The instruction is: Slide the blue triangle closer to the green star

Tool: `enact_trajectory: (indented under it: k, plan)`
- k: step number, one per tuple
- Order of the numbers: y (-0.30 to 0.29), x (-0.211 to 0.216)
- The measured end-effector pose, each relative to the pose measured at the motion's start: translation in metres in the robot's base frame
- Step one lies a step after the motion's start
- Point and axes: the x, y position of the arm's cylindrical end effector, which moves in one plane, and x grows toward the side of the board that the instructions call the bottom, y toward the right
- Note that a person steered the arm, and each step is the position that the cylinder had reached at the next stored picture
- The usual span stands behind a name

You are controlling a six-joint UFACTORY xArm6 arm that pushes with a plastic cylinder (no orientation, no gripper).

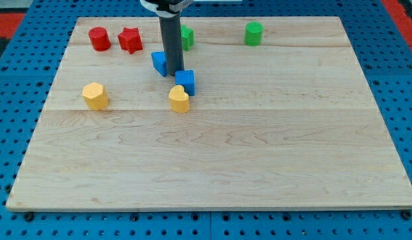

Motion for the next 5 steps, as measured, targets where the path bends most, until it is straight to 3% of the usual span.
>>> enact_trajectory:
  k: [2, 3, 5]
  plan:
    - [-0.090, 0.000]
    - [-0.106, -0.004]
    - [-0.066, -0.030]
